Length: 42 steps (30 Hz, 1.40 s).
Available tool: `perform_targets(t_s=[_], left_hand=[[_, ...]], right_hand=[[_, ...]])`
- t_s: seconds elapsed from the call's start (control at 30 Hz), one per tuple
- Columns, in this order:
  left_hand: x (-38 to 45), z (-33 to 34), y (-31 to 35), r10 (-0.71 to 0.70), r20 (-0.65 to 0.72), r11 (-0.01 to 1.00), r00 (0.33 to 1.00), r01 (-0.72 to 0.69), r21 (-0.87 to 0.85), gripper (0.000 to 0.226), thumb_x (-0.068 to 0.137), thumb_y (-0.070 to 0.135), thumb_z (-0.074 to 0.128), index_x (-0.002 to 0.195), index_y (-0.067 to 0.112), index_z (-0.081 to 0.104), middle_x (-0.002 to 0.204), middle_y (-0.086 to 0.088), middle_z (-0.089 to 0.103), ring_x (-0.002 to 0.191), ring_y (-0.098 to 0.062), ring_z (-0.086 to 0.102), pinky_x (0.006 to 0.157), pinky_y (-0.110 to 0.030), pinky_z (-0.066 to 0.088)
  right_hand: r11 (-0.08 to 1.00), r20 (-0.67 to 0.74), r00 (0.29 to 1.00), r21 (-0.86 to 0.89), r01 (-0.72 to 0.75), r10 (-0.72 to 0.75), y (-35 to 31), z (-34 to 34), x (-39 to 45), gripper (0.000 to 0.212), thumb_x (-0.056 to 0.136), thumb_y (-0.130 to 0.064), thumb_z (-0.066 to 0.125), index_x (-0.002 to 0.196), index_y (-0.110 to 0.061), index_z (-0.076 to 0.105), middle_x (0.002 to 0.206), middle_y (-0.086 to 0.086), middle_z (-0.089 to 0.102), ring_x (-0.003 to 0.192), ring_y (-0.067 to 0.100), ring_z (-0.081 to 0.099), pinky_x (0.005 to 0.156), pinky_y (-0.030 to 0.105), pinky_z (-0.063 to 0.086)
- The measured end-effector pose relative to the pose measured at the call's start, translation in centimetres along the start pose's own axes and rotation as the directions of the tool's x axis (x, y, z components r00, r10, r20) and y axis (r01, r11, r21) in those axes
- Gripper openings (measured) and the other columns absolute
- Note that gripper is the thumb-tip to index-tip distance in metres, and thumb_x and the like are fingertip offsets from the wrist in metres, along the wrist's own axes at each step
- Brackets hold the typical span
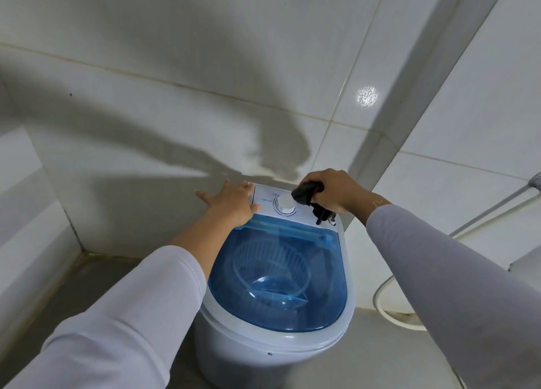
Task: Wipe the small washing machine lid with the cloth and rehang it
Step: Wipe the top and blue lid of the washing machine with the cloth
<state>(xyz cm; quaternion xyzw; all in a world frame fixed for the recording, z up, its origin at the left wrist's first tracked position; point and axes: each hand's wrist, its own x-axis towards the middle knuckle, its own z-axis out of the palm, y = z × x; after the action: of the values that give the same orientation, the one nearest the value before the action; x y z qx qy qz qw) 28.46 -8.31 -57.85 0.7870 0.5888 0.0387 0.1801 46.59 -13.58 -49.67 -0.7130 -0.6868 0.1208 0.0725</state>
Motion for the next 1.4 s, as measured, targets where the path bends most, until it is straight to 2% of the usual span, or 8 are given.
perform_targets(t_s=[0.33, 0.43, 0.57, 0.87, 1.03, 1.17, 1.3, 1.4], left_hand=[[-5.4, 0.3, -4.2, -0.085, 0.031, 0.948, 0.996, 0.09, -0.304, 0.086, 0.084, 0.063, 0.048, 0.15, 0.02, 0.016, 0.159, -0.005, 0.018, 0.148, -0.026, 0.008, 0.116, -0.057, 0.017], [-7.9, 0.0, -5.8, -0.053, 0.158, 0.947, 0.986, 0.099, -0.306, 0.105, 0.077, 0.059, 0.064, 0.152, 0.016, 0.005, 0.161, -0.006, 0.009, 0.149, -0.026, 0.006, 0.12, -0.043, 0.017], [-10.4, 0.2, -6.9, -0.009, 0.274, 0.975, 0.962, 0.069, -0.21, 0.123, 0.067, 0.055, 0.075, 0.151, 0.017, -0.006, 0.162, -0.004, 0.0, 0.149, -0.023, 0.001, 0.12, -0.039, 0.012], [-10.7, 2.0, -7.8, -0.006, 0.247, 0.991, 0.969, 0.039, -0.128, 0.121, 0.064, 0.061, 0.074, 0.15, 0.029, -0.005, 0.161, -0.007, -0.005, 0.149, -0.026, -0.003, 0.118, -0.056, 0.012], [-10.1, 2.6, -8.5, -0.009, 0.264, 0.99, 0.964, 0.046, -0.137, 0.125, 0.058, 0.068, 0.073, 0.15, 0.031, -0.004, 0.162, -0.005, -0.002, 0.149, -0.025, -0.008, 0.117, -0.059, 0.011], [-9.9, 2.6, -8.3, -0.017, 0.28, 0.993, 0.96, 0.049, -0.107, 0.123, 0.06, 0.066, 0.072, 0.15, 0.03, -0.004, 0.162, -0.005, -0.002, 0.149, -0.023, -0.01, 0.117, -0.06, 0.01], [-9.9, 2.5, -7.9, -0.017, 0.281, 0.995, 0.959, 0.042, -0.086, 0.122, 0.064, 0.062, 0.073, 0.151, 0.028, -0.006, 0.162, -0.006, -0.002, 0.148, -0.023, -0.012, 0.117, -0.06, 0.009], [-9.8, 2.5, -7.9, -0.015, 0.292, 0.997, 0.956, 0.038, -0.074, 0.123, 0.065, 0.063, 0.072, 0.151, 0.026, -0.008, 0.162, -0.005, -0.003, 0.148, -0.023, -0.014, 0.117, -0.06, 0.008]], right_hand=[[0.99, -0.058, 0.996, 0.125, 0.069, -0.062, -2.7, 0.6, -0.9, 0.034, 0.082, -0.007, 0.051, 0.111, -0.022, 0.062, 0.098, -0.001, 0.06, 0.089, 0.017, 0.053, 0.072, 0.022, 0.04], [0.986, -0.055, 0.991, 0.101, 0.129, -0.124, -5.3, 1.7, -1.1, 0.042, 0.079, 0.002, 0.044, 0.108, -0.02, 0.064, 0.099, 0.001, 0.06, 0.089, 0.019, 0.052, 0.074, 0.025, 0.04], [0.974, -0.074, 0.972, 0.01, 0.225, -0.224, -8.4, 3.5, -0.9, 0.051, 0.072, 0.012, 0.04, 0.103, -0.019, 0.067, 0.105, 0.004, 0.065, 0.09, 0.019, 0.052, 0.077, 0.029, 0.046], [0.926, -0.033, 0.932, -0.138, 0.352, -0.36, -9.9, 8.2, -0.1, 0.036, 0.075, 0.008, 0.053, 0.101, -0.014, 0.064, 0.109, 0.007, 0.063, 0.103, 0.026, 0.056, 0.084, 0.034, 0.048], [0.966, -0.036, 0.973, 0.116, 0.229, -0.227, -10.4, 7.5, -1.2, 0.044, 0.07, -0.029, 0.056, 0.113, -0.02, 0.059, 0.116, 0.006, 0.061, 0.107, 0.024, 0.055, 0.093, 0.037, 0.047], [0.974, -0.201, 0.954, -0.068, 0.215, -0.224, -11.5, 8.5, -1.1, 0.042, 0.086, -0.042, 0.049, 0.122, -0.022, 0.055, 0.128, 0.007, 0.051, 0.123, 0.025, 0.042, 0.102, 0.044, 0.04], [0.96, -0.081, 0.978, -0.219, 0.172, -0.194, -12.0, 10.8, -0.8, 0.046, 0.092, -0.046, 0.041, 0.135, -0.031, 0.043, 0.142, 0.009, 0.039, 0.134, 0.029, 0.031, 0.105, 0.048, 0.034], [0.955, -0.038, 0.986, -0.261, 0.145, -0.16, -11.3, 12.1, -0.9, 0.044, 0.095, -0.03, 0.043, 0.139, -0.026, 0.04, 0.142, 0.014, 0.039, 0.134, 0.033, 0.029, 0.106, 0.046, 0.035]])
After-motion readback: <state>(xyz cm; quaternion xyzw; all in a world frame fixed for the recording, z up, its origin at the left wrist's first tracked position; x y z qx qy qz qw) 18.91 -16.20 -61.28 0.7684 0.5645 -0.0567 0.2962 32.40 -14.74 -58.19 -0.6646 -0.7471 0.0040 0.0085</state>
